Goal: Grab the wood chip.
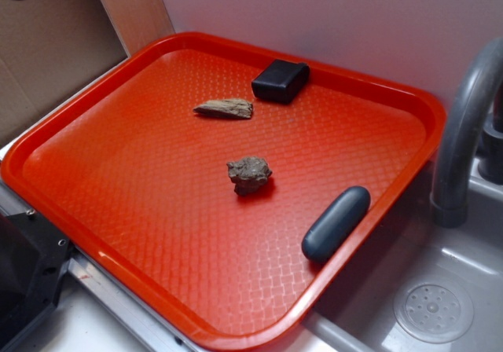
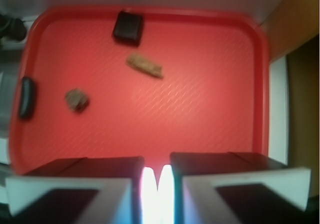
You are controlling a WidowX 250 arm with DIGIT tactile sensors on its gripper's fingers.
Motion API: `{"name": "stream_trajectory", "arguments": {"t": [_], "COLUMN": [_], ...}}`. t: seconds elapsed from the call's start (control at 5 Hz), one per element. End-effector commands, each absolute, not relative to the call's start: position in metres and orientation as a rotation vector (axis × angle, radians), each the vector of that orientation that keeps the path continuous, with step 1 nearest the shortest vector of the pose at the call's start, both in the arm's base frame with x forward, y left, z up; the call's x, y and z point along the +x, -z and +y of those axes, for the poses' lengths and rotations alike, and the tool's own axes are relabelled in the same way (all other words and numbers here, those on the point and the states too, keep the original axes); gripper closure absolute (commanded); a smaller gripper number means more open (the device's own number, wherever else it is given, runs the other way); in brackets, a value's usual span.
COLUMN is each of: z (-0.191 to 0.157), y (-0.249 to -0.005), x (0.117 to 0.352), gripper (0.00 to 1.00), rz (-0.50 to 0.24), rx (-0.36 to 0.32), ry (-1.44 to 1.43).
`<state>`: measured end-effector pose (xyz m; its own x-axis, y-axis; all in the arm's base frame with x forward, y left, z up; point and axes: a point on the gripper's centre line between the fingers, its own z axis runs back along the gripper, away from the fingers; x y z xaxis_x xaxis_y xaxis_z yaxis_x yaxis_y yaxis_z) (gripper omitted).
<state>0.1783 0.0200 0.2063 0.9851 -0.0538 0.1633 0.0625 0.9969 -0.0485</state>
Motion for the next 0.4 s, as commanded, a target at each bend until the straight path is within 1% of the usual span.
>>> {"name": "stream_trajectory", "arguments": {"t": [0.0,0.2], "z": [0.014,0.013], "y": [-0.157,-0.14], "x": [0.219,0.232], "gripper": [0.0,0.0], "rz": [-0.212,-0.183], "rx": [0.067,0.139], "ry": [0.279,0.541]}}
